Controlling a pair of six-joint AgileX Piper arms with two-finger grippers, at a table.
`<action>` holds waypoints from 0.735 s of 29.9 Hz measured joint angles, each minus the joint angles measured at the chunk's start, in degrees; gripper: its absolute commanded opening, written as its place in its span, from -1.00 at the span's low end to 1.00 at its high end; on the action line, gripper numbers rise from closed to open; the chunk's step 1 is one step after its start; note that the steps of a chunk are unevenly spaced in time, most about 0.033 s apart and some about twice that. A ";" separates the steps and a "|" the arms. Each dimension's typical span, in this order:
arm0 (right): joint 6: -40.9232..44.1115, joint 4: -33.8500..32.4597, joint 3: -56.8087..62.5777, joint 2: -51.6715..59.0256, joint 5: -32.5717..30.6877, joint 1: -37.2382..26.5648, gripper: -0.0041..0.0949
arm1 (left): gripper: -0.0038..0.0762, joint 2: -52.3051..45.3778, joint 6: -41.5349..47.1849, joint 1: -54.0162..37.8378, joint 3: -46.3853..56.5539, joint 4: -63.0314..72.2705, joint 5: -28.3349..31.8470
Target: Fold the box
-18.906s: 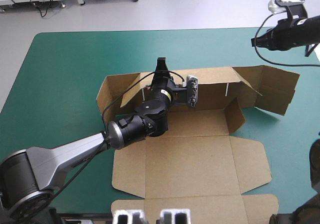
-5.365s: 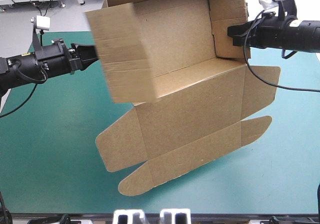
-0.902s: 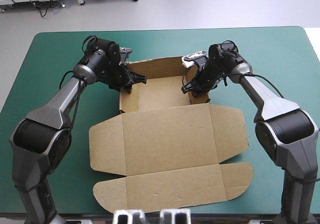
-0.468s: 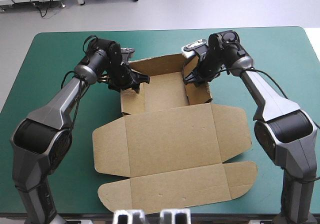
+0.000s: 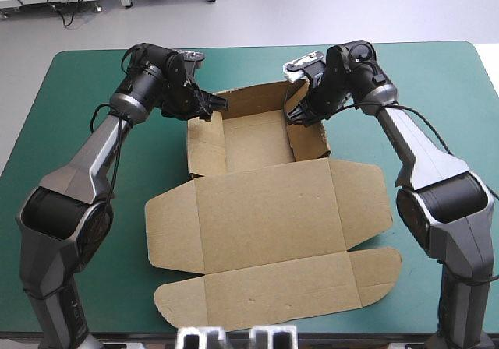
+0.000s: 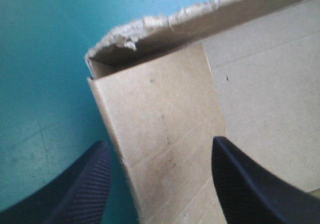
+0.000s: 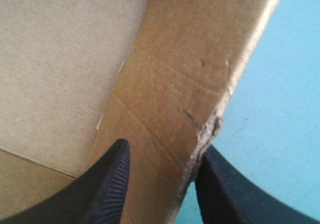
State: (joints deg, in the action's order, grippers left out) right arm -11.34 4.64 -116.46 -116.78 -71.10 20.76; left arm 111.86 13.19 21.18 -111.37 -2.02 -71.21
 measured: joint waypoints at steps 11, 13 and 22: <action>1.43 -1.53 -3.61 2.51 -0.17 0.02 -0.12 | 0.10 -6.47 -0.16 0.00 -3.89 -1.24 -0.34; 3.31 -2.45 -3.70 4.20 -0.21 0.02 -0.12 | 0.05 -9.43 -0.36 0.00 -3.89 -1.10 -0.38; 6.85 -4.64 -3.99 7.70 -0.28 -0.04 -0.12 | -0.17 -25.33 -6.46 0.00 -3.25 8.09 -0.47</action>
State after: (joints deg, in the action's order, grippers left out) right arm -4.49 0.00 -120.45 -109.07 -71.37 20.72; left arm 86.52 6.73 21.18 -114.62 6.07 -71.68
